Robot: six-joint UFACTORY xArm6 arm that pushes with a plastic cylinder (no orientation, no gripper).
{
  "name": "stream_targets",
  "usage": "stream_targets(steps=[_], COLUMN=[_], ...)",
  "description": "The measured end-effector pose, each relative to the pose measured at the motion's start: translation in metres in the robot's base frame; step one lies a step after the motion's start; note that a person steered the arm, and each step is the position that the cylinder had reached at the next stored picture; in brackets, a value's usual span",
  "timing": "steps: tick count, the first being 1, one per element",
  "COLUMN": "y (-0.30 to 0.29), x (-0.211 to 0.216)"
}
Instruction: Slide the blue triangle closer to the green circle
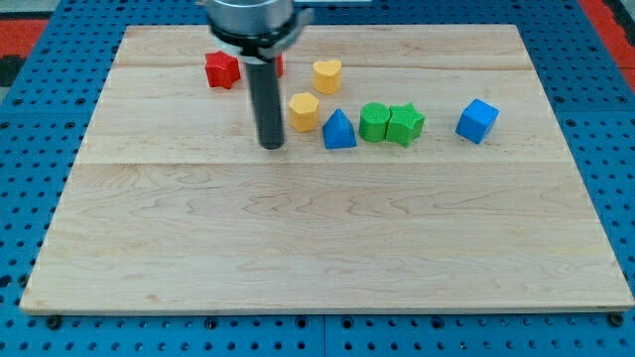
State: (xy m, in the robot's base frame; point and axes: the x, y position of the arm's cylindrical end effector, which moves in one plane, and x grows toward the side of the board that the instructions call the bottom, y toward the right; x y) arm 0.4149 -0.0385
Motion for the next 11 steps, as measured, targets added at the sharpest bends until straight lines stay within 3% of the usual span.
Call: stream_targets(steps=[2, 3, 5, 8, 10, 11], y=[0.063, 0.05, -0.029, 0.085, 0.06, 0.048], x=[-0.042, -0.018, 0.011, -0.067, -0.043, -0.007])
